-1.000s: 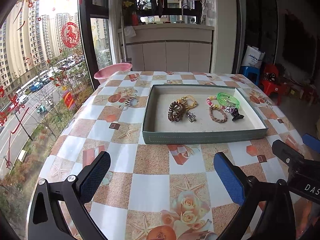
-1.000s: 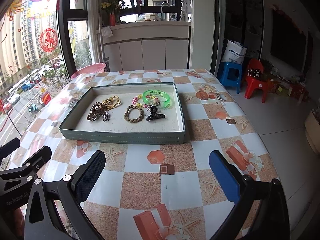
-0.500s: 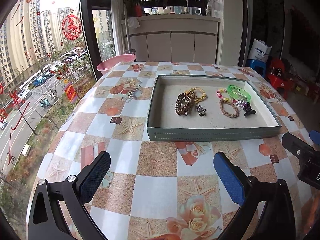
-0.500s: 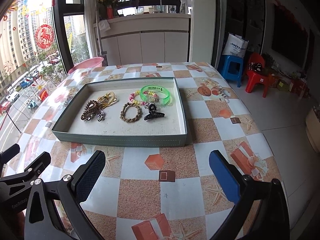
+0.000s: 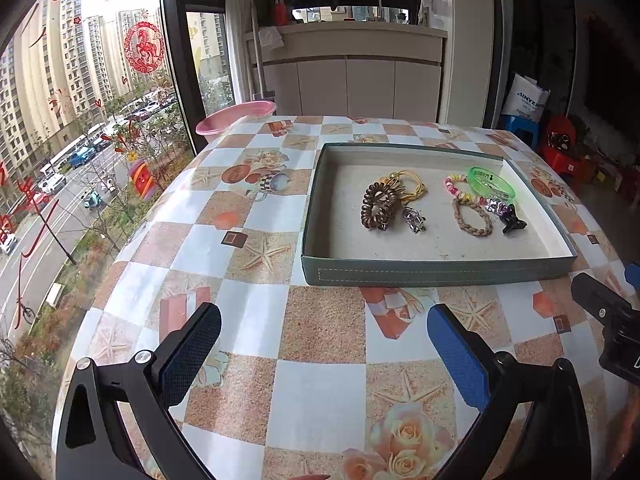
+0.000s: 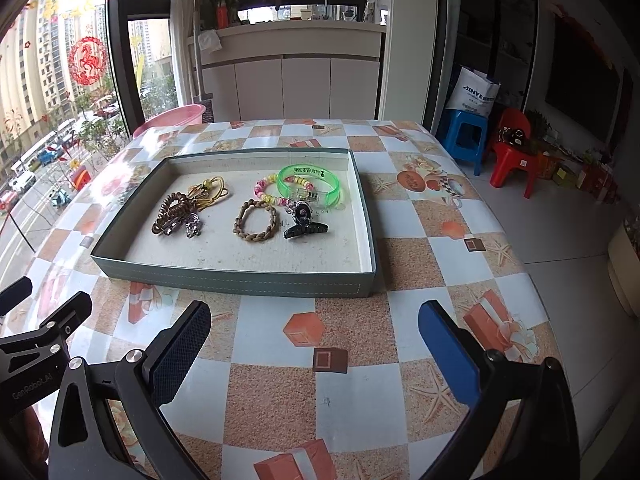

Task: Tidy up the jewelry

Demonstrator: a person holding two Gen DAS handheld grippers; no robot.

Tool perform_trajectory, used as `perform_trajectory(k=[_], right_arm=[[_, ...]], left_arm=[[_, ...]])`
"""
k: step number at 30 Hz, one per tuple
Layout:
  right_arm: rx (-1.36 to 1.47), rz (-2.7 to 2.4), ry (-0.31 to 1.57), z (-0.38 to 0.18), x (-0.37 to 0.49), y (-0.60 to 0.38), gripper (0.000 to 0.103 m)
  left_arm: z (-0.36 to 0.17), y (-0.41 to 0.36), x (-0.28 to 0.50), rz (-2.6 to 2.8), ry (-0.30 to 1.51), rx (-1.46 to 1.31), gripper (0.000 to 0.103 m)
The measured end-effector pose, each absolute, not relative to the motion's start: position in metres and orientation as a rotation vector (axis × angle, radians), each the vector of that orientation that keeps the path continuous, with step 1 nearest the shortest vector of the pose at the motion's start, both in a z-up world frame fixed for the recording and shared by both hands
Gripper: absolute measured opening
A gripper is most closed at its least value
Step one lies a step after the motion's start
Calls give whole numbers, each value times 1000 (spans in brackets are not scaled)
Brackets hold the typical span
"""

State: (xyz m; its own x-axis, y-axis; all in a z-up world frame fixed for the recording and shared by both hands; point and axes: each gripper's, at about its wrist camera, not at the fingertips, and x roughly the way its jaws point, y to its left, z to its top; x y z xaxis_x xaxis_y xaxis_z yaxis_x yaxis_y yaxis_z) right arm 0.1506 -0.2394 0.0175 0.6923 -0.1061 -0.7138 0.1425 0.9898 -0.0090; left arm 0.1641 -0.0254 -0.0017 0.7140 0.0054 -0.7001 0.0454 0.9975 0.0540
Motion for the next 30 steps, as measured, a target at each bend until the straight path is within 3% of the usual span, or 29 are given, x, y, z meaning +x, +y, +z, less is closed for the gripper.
perform_trajectory(k=[30], right_arm=[[68, -139, 803, 15, 149, -245, 103]], left_arm=[[-1, -28, 164, -20, 788, 73, 103]])
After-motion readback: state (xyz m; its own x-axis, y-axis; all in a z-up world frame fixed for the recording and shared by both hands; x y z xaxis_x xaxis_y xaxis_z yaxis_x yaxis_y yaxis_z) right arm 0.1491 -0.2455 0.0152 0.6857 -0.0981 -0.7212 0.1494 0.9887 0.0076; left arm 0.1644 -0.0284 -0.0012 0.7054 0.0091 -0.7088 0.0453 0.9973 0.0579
